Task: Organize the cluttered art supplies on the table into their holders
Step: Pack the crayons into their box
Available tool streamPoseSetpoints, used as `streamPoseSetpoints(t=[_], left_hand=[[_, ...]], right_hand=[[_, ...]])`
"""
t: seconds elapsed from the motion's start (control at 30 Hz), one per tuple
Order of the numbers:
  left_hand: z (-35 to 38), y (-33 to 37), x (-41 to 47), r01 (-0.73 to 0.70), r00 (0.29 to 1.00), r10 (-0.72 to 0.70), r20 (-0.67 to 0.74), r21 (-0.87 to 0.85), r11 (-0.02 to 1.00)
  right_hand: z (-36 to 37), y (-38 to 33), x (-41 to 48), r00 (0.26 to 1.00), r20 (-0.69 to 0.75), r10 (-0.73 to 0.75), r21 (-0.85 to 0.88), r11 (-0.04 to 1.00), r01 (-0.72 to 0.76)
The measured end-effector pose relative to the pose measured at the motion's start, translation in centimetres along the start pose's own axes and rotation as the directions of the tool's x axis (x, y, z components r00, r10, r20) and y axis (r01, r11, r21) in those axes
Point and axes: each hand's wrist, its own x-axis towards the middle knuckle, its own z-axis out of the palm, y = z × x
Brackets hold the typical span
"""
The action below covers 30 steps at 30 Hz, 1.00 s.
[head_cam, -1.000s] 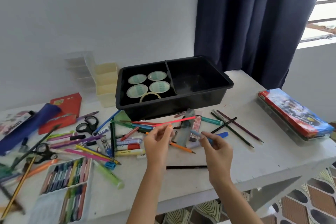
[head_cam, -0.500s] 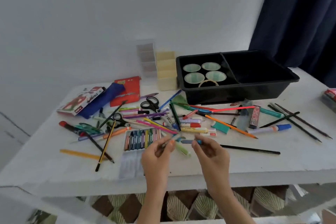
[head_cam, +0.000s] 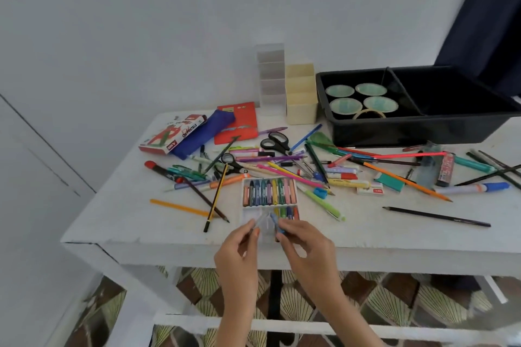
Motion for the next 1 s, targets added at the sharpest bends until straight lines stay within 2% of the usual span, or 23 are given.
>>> streamPoseSetpoints(t=[0.13,0.23,0.4,0.6,0.77,0.83,0.9,1.0], left_hand=[[-0.1,-0.8,-0.3,-0.086,0.996,0.086,0.015,0.069,0.994],[-0.2,-0.9,-0.4,-0.150,0.989,0.148,0.027,0.103,0.983],[-0.3,-0.6,-0.3,-0.160,0.986,0.162,-0.034,0.058,0.985],[-0.6,-0.2,0.2,-0.104,0.991,0.100,-0.090,-0.049,0.993],[-0.3,0.2,1.1,-0.116,0.991,0.107,-0.078,-0.115,0.986],[0.0,0.5,1.5,-0.147,0.985,0.138,-0.101,-0.085,0.986],[0.1,0.6,2.1,-0.210,0.973,0.206,-0.107,-0.027,0.977],[0.7,0.0,3.2,-0.254,0.967,0.253,0.025,0.067,0.965]], right_hand=[[1.0,0.9,-0.6,0.984,0.073,-0.160,-0.281,0.944,0.174],[1.5,1.4,-0.7,0.963,0.139,-0.232,-0.404,0.874,0.269],[2.2,1.7,-0.5,0.943,0.178,-0.281,-0.464,0.821,0.332],[2.4,0.8,-0.5,0.962,0.161,-0.220,-0.505,0.819,0.271],[2.3,1.5,-0.7,0.963,0.186,-0.197,-0.426,0.867,0.260],[1.9,1.4,-0.4,0.989,0.123,-0.088,-0.249,0.961,0.116],[1.3,1.2,-0.2,0.996,0.084,0.030,-0.026,0.999,-0.028],[0.9,0.9,-0.2,0.996,0.068,0.059,0.057,0.996,-0.063]])
